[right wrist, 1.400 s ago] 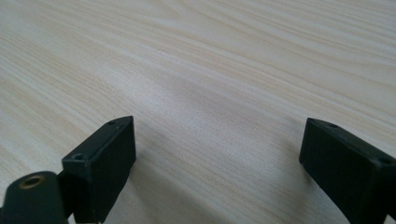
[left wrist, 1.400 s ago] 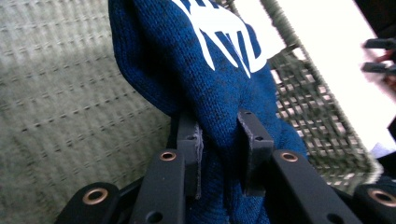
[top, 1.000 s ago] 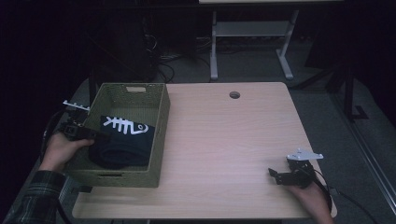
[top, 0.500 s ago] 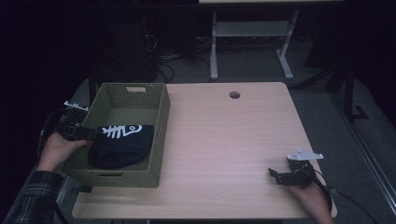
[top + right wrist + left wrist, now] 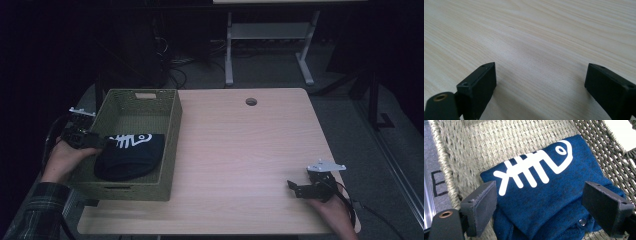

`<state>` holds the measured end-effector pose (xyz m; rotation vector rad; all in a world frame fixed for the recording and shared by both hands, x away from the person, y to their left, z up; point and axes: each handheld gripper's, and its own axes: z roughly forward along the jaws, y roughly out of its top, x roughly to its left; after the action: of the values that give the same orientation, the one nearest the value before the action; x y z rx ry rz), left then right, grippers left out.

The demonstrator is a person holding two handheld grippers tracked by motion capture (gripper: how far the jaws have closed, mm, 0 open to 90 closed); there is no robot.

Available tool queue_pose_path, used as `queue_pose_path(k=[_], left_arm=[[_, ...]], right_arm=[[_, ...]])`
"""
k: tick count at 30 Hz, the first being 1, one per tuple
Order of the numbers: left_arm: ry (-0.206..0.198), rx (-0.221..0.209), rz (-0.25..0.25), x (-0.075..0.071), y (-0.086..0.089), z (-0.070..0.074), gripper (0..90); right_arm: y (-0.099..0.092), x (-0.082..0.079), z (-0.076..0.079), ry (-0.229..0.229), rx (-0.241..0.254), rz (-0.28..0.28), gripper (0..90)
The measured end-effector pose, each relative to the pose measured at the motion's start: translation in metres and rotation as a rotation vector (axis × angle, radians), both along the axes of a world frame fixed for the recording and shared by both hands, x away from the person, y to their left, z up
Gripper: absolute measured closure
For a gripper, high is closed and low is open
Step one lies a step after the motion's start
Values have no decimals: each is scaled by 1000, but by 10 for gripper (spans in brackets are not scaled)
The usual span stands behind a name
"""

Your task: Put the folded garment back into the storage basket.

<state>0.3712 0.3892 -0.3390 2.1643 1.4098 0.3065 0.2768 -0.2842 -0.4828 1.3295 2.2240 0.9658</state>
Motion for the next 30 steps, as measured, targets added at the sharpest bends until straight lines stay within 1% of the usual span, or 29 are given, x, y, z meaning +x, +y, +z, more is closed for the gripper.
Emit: queue_pose_path(k=[4, 8, 10, 13, 22, 24, 26, 27, 28, 29, 30], left_arm=[[-12, 7, -4, 0, -5, 2, 131], [-24, 4, -9, 0, -11, 3, 131], [-29, 3, -15, 0, -16, 5, 131], [-47, 2, -32, -1, -25, 7, 131], [-92, -14, -89, -4, -57, 15, 131], [-103, -28, -98, -4, -66, 17, 131], [-107, -26, -126, -5, -75, 18, 132], [-115, -27, -142, -6, -85, 20, 131], [-115, -27, -142, -6, -85, 20, 131], [-120, -36, -146, -6, -90, 20, 131], [-125, -32, -154, -7, -94, 21, 132]], right_arm=[[0, 0, 0, 0, 0, 0, 99], [0, 0, 0, 0, -2, 1, 99], [0, 0, 0, -1, -2, 2, 99], [0, 0, 0, -1, -2, 2, 100], [0, -1, 0, 0, -4, 9, 101], [0, -1, 0, 0, -4, 10, 101], [0, -1, 0, 0, -4, 11, 102], [0, -1, 0, 0, -4, 12, 102], [0, -1, 0, 0, -4, 12, 102], [0, -1, 0, -1, -4, 13, 102], [0, -1, 0, -1, -4, 13, 101]])
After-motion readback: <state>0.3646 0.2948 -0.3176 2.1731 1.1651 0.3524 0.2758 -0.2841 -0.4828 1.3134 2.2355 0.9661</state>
